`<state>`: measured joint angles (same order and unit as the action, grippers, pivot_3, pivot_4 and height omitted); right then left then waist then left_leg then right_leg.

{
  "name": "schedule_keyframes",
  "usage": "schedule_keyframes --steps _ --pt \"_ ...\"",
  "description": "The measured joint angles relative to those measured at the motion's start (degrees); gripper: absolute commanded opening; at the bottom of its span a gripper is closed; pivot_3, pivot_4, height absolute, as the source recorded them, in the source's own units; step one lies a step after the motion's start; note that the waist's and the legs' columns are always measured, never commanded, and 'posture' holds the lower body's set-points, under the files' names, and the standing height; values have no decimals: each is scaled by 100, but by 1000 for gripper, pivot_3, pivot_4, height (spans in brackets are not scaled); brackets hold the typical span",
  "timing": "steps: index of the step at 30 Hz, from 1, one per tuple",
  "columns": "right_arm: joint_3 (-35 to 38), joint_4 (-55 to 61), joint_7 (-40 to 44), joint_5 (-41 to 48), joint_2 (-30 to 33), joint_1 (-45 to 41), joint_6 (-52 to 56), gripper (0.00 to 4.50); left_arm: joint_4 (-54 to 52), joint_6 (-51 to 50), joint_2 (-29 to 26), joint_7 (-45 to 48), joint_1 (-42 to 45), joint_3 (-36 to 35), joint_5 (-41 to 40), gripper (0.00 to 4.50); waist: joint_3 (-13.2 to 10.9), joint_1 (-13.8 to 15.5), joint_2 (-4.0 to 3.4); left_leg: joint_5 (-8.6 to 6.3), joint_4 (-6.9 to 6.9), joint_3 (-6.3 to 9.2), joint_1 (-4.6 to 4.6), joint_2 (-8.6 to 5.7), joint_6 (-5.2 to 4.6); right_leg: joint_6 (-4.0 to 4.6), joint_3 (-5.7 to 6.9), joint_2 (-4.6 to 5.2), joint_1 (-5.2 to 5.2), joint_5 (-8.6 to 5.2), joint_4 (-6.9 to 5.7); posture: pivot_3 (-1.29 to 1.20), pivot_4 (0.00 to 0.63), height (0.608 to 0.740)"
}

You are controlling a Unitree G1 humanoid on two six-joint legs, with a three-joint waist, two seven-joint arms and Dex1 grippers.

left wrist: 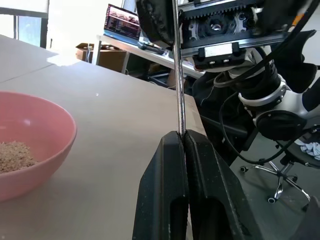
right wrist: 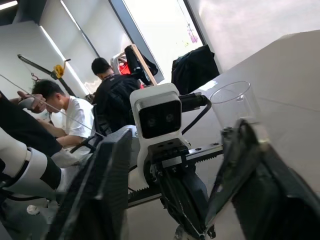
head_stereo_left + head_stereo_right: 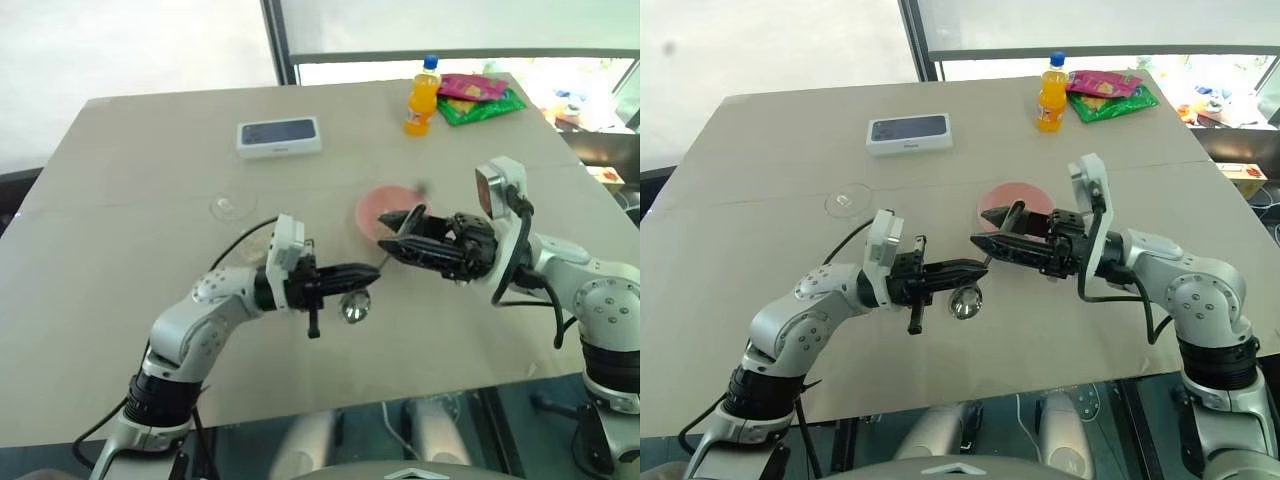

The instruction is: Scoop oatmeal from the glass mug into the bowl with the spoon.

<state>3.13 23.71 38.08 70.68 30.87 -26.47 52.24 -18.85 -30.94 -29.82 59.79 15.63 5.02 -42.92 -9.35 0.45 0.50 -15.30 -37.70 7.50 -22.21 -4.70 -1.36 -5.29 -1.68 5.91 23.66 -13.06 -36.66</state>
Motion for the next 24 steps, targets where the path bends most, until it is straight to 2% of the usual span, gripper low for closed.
schedule_keyframes --steps 1,3,8,12,13,15,16,17,19,24 --pt "4 -4 1 -27 5 25 -7 1114 -1 -1 -8 28 -10 0 -6 0 0 0 0 0 0 0 0 0 0 0 0 0 0 0 0 0 150 740" --pt "12 -29 7 -108 25 78 -34 123 -2 -4 -42 107 -17 0 -7 0 0 0 0 1 0 0 0 0 1 0 0 0 0 0 0 0 150 740" --pt "14 -33 84 -203 45 159 -61 54 -3 -4 -128 176 -19 -1 -6 0 0 -5 -1 0 0 0 0 0 0 0 0 0 0 0 0 0 150 740" --pt "29 -45 118 -299 46 157 -130 0 67 5 -128 62 -52 -121 19 1273 0 -11 -1 0 0 1 1 0 0 0 1 -1 0 0 -1 0 150 740" --pt "37 -93 112 -308 15 145 -138 0 81 12 -129 -19 -106 -227 40 1836 -1 -26 -1 1 0 1 1 1 1 0 0 -1 0 0 -1 0 150 740" --pt "42 -184 50 -307 -70 118 -152 0 98 46 -128 -137 -181 -329 93 2587 -1 -42 -1 1 0 1 1 1 2 0 0 0 0 0 -1 0 150 740" --pt "43 -219 8 -318 -110 78 -166 0 67 82 -103 -231 -274 -377 117 3193 -1 -49 -1 1 0 0 1 1 2 0 -1 0 0 0 -1 0 150 740" --pt "55 -229 0 -347 -118 55 -200 0 26 106 -71 -297 -355 -414 120 3582 -1 -58 -1 1 0 0 0 0 2 0 -1 1 0 0 -1 0 150 740" --pt "86 -250 25 -525 -87 39 -326 0 -169 156 56 -552 -594 -525 114 3582 -1 -70 -1 3 0 1 0 0 6 0 -2 2 1 0 1 0 150 740" --pt "357 -532 151 -1060 246 225 -597 0 -1425 204 419 -1504 -2106 -1020 -106 3582 -1 -88 -2 3 4 -2 -12 1 6 0 -6 5 11 0 13 0 150 740"
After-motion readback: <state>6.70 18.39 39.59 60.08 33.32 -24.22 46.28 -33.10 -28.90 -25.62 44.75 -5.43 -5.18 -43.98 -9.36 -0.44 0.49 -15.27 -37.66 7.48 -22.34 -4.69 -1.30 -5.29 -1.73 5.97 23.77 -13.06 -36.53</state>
